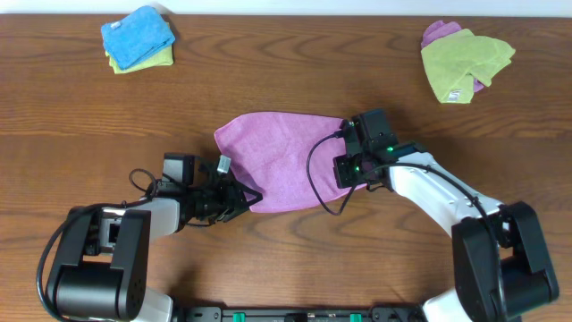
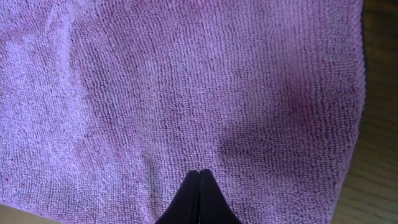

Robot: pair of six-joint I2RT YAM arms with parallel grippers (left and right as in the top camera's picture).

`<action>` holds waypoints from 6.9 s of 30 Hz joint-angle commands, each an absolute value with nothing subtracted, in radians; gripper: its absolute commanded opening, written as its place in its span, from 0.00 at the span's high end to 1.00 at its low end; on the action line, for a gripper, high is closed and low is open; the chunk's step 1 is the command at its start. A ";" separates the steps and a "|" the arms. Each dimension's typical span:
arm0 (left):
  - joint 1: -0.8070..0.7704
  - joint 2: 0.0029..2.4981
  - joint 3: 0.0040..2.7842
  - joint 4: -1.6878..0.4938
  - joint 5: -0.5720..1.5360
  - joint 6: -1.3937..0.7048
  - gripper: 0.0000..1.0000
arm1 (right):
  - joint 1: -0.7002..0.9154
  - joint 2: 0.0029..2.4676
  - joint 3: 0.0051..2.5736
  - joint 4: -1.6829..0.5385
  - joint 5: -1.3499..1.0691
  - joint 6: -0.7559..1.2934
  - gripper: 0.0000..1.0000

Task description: Fold the cloth

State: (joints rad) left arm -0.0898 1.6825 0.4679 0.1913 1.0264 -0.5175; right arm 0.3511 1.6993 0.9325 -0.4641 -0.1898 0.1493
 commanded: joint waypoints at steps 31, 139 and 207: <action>-0.092 1.689 0.578 0.342 0.577 -0.522 0.94 | 0.361 1.699 1.017 -0.643 -0.193 0.149 0.98; -0.077 1.432 0.593 -0.265 0.317 -0.348 0.54 | 0.273 1.702 1.019 -0.630 -0.327 0.133 0.65; -0.079 1.569 0.589 -0.008 0.842 -0.567 0.35 | 0.360 2.067 1.221 -0.146 -0.276 0.233 0.98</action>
